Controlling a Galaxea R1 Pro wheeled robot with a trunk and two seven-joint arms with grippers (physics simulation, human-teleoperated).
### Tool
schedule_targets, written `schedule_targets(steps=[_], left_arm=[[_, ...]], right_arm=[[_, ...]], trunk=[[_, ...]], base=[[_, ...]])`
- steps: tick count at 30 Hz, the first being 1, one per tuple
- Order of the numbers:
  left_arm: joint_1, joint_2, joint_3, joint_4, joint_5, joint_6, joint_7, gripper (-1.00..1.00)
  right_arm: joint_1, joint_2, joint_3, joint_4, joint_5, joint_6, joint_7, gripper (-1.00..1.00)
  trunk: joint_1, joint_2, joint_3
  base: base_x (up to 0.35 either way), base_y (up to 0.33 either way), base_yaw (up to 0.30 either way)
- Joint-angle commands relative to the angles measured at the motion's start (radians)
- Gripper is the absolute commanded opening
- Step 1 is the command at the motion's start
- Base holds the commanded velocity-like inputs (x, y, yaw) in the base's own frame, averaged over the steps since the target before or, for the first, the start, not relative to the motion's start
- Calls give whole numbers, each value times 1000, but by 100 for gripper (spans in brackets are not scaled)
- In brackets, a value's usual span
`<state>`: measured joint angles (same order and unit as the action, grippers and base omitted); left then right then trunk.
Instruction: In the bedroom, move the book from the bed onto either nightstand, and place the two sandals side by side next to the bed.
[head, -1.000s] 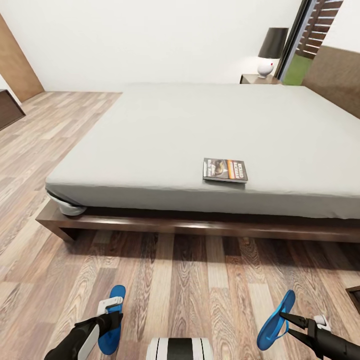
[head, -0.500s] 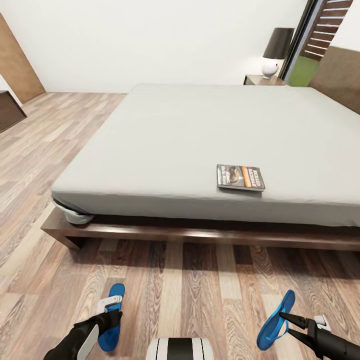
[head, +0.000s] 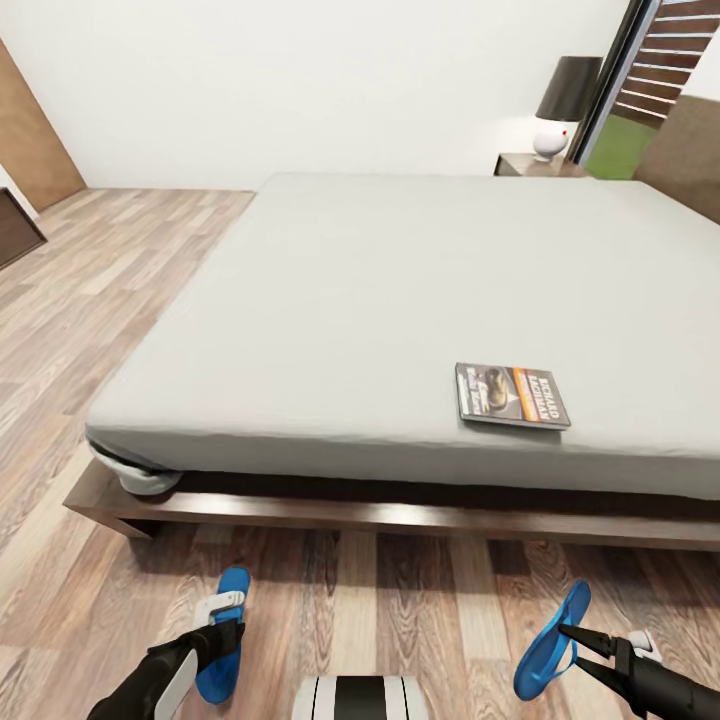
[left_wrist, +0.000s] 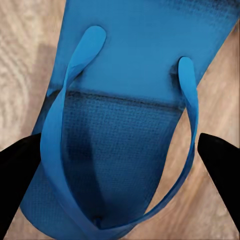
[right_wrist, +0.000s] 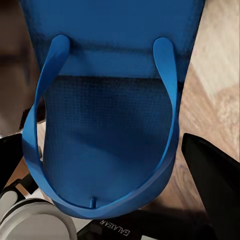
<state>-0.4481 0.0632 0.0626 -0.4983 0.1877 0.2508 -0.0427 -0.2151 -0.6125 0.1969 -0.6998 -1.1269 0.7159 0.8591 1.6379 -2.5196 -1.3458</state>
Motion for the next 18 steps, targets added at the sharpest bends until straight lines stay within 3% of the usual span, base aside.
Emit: schedule_targets(steps=[1, 8, 18], left_arm=[[0, 0, 5, -2, 6, 7, -5, -100], [0, 0, 5, -2, 6, 7, -5, -100], [0, 0, 5, -2, 6, 6, -5, -100]], right_arm=[[-1, -1, 4, 1, -10, 7, 0, -100], [-1, -1, 4, 1, -10, 6, 0, -100], [-1, -1, 5, 1, -10, 6, 0, -100]], trunk=[[0, 0, -1], [0, 0, -1], [0, 0, -1]], base=[[283, 162, 0], [108, 264, 0], [-51, 287, 0]])
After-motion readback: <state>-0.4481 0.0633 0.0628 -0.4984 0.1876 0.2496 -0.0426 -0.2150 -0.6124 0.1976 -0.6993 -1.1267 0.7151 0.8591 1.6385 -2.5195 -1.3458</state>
